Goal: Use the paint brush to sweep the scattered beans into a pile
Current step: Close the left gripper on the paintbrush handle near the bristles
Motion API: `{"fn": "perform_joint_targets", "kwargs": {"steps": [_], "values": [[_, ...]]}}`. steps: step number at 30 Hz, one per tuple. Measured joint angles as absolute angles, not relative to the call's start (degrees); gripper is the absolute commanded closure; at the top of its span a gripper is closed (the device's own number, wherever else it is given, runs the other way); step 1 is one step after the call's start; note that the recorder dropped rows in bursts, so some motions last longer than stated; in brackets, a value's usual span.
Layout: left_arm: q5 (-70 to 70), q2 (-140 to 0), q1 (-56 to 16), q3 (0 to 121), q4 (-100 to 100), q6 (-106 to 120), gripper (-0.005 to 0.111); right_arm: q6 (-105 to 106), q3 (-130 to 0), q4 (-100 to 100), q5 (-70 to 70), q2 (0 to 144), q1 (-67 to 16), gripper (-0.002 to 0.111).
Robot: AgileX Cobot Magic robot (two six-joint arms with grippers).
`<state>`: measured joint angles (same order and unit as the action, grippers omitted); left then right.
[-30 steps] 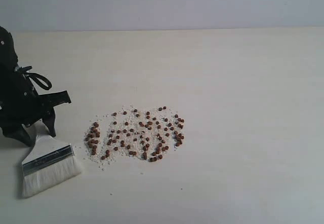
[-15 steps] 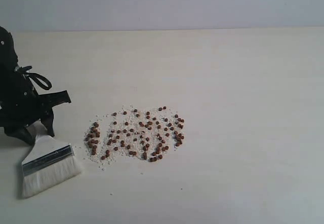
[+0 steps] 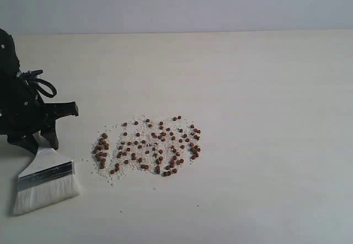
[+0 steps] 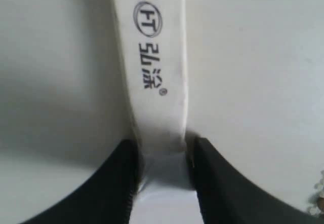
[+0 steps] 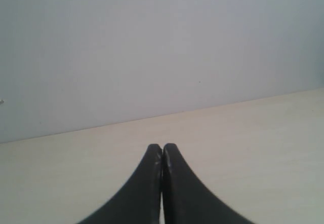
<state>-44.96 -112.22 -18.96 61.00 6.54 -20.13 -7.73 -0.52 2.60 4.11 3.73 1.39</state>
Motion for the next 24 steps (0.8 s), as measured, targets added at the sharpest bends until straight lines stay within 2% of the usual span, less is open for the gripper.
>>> {"fn": "perform_joint_targets", "kwargs": {"steps": [24], "values": [[-44.96,-112.22,-18.96,61.03,6.54,-18.41,0.107,-7.73,-0.52,2.6,4.11,3.73,1.39,0.108]]}}
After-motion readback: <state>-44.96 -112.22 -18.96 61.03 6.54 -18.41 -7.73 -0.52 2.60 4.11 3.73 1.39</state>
